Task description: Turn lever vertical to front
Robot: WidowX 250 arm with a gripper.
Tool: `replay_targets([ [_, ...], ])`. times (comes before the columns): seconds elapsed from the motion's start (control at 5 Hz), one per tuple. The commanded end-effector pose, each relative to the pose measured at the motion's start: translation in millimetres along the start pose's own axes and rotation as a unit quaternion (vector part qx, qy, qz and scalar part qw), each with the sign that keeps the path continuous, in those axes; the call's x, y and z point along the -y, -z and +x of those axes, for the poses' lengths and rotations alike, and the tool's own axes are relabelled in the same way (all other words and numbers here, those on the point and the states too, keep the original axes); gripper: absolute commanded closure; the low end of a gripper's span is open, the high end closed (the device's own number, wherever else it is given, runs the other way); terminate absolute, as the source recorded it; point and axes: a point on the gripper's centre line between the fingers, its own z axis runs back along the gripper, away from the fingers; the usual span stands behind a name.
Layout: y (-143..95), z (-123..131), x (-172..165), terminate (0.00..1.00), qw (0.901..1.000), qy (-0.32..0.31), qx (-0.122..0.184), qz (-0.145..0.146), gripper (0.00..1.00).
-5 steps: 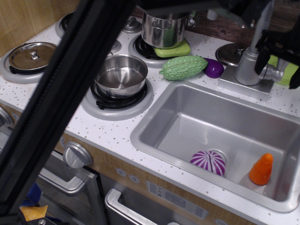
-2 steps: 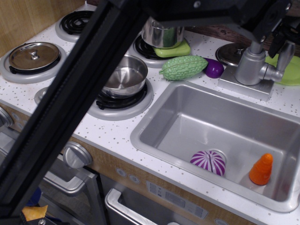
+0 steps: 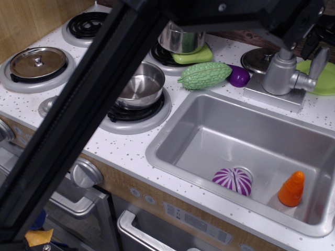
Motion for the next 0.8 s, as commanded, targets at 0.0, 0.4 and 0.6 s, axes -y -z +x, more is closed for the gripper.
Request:
replay_targets([
  [0.0, -21.4, 10.8, -3.6, 0.0, 0.9996, -0.019, 0.019, -0.009, 1.0],
  [0.4, -31.2, -18.1, 5.0, 0.0, 0.9986, -0.048, -0.009, -0.022, 1.0],
  [0.6, -33.9, -33.1, 8.6, 0.0, 0.9972, -0.064, -0.021, -0.034, 1.0],
])
